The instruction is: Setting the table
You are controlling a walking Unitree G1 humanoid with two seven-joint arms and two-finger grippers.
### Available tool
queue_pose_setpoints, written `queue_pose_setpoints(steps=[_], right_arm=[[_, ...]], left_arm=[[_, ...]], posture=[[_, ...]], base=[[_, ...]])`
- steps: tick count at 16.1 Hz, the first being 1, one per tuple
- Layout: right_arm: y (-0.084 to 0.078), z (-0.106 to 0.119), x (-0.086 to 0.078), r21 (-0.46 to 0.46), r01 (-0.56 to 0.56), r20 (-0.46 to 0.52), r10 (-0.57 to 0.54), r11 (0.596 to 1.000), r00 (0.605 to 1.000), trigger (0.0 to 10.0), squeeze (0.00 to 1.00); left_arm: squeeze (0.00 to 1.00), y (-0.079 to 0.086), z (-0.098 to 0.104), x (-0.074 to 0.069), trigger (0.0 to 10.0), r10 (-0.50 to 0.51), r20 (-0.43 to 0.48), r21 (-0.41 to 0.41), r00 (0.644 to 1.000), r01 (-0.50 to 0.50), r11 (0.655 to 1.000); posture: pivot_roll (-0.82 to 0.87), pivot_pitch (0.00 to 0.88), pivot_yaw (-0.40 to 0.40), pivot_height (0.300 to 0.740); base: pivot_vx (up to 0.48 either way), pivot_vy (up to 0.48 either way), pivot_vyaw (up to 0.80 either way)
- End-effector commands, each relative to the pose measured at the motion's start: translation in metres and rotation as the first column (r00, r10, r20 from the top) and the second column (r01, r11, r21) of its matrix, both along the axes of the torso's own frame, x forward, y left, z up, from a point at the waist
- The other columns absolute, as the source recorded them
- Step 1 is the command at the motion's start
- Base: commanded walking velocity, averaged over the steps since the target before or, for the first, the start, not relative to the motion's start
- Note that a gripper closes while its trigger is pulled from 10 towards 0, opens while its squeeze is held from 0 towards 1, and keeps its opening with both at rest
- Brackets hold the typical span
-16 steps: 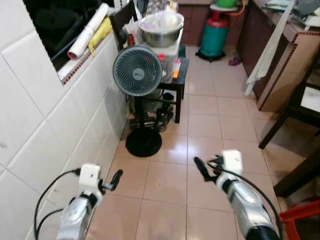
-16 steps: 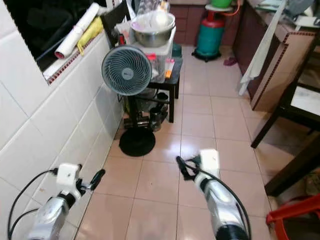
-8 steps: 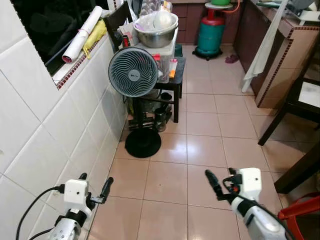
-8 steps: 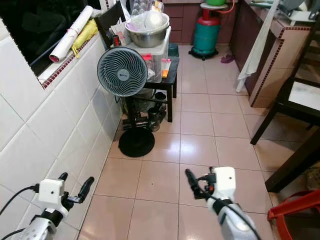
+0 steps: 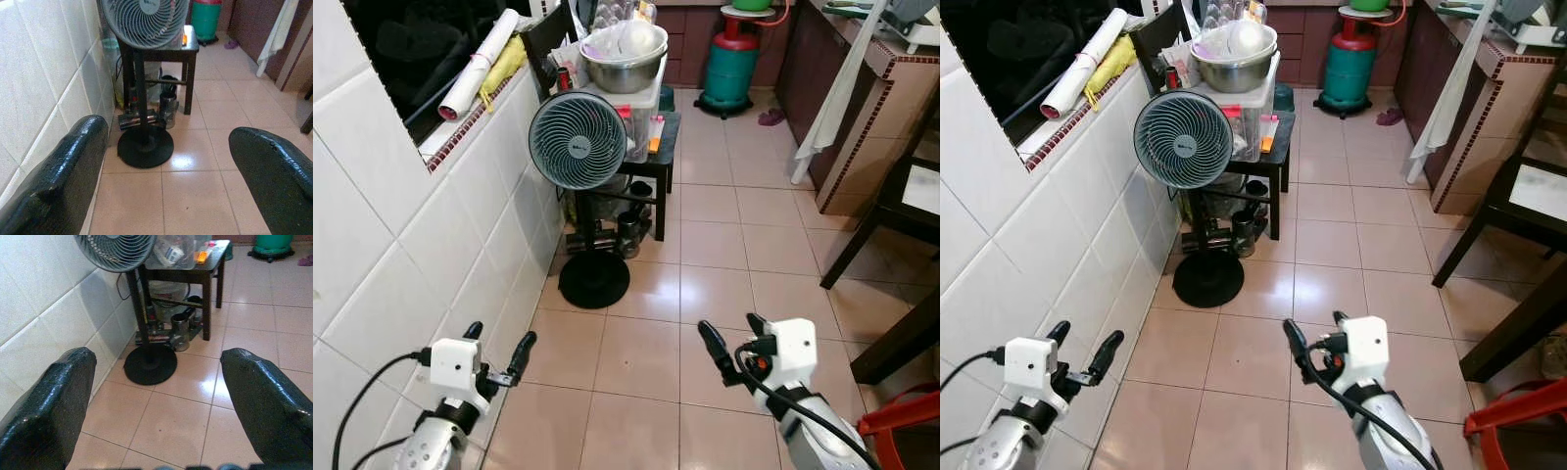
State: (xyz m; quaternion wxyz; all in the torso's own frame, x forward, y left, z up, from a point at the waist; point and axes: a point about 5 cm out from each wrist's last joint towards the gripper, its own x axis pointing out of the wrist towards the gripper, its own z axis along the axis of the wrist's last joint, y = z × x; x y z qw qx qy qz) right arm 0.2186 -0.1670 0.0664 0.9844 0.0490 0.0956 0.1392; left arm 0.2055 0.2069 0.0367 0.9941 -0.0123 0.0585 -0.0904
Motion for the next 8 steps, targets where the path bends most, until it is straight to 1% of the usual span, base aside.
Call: queue_pose_setpoints(steps=[1, 2, 4, 5, 7, 8], right_arm=[[-0.002, 0.003, -0.002, 0.007, 0.051, 0.001, -0.051, 0.999, 0.999, 10.0, 0.0], [-0.001, 0.004, -0.003, 0.017, 0.058, -0.002, -0.058, 0.998, 0.998, 10.0, 0.0], [0.005, 0.005, -0.003, 0.015, 0.038, -0.003, -0.038, 0.999, 0.999, 10.0, 0.0], [0.009, 0.005, 0.001, 0.014, 0.037, 0.0, -0.037, 0.999, 0.999, 10.0, 0.0], [0.01, 0.006, 0.007, 0.012, 0.044, 0.006, -0.044, 0.999, 0.999, 10.0, 0.0], [0.009, 0.007, 0.008, 0.009, 0.05, 0.008, -0.05, 0.999, 0.999, 10.0, 0.0]], left_arm=[[0.0, 0.001, 0.002, 0.0, 10.0, 0.03, 0.008, -0.017, 1.0, -0.03, 0.999], [0.0, 0.0, 0.003, 0.001, 10.0, 0.034, 0.0, -0.028, 0.999, -0.034, 0.999], [0.0, -0.007, 0.003, 0.002, 10.0, 0.028, -0.006, -0.047, 1.0, -0.029, 0.998], [0.0, -0.011, 0.004, 0.003, 10.0, 0.021, -0.004, -0.067, 1.0, -0.022, 0.998], [0.0, -0.017, 0.006, 0.007, 10.0, 0.018, 0.01, -0.091, 1.0, -0.017, 0.996], [0.0, -0.018, 0.008, 0.009, 10.0, 0.017, 0.023, -0.089, 1.0, -0.015, 0.996]], posture=[[-0.01, 0.0, 0.069, 0.74], [-0.01, 0.0, 0.067, 0.74], [-0.02, 0.0, 0.062, 0.74], [-0.01, 0.0, 0.056, 0.74], [0.0, 0.0, 0.044, 0.74], [-0.01, 0.0, 0.039, 0.74]], base=[[0.0, 0.0, 0.0], [0.0, 0.0, 0.0], [0.0, 0.0, 0.0], [0.0, 0.0, -0.48], [0.0, 0.0, -0.8], [0.0, 0.0, -0.8]])
